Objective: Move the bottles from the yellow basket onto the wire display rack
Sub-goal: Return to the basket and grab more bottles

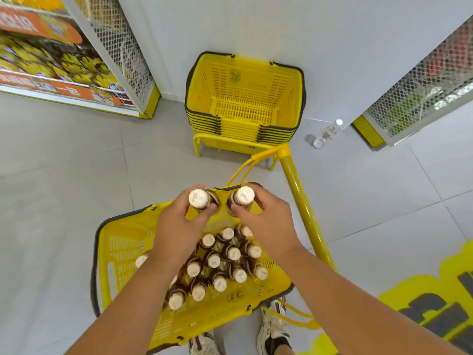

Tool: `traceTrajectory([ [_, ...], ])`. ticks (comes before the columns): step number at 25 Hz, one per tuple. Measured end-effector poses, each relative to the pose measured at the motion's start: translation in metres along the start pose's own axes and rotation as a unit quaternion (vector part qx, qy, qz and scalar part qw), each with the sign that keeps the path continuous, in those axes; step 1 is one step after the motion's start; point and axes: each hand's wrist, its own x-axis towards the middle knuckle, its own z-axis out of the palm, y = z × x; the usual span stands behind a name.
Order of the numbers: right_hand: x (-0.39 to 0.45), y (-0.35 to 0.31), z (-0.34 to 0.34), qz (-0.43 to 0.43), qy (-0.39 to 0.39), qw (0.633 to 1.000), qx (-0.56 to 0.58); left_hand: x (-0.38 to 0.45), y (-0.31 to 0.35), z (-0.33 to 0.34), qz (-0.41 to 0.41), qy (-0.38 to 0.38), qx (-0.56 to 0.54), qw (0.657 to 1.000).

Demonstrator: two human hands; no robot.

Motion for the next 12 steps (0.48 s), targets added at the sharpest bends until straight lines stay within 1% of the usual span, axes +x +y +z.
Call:
traceTrajectory([
  [2,-0.011,-0.044,-0.022,-0.023,0.016,0.999,0.021,-0.008,0.045,-0.031,0.012,0.004,0.011,1.0],
  [6,-0.035,-0.151,-0.076,-0.057,0.019,0.998,0.036,-0.026,0.139,-0.103,0.026,0.01,-0.055,0.998],
  [9,-0.051,-0.226,-0.112,-0.09,0.012,0.996,0.005,-0.038,0.212,-0.155,0.065,0.022,-0.077,0.995],
  [12,-0.065,-0.304,-0.148,-0.118,0.009,0.993,-0.025,-0.053,0.284,-0.206,0.115,0.038,-0.065,0.99],
])
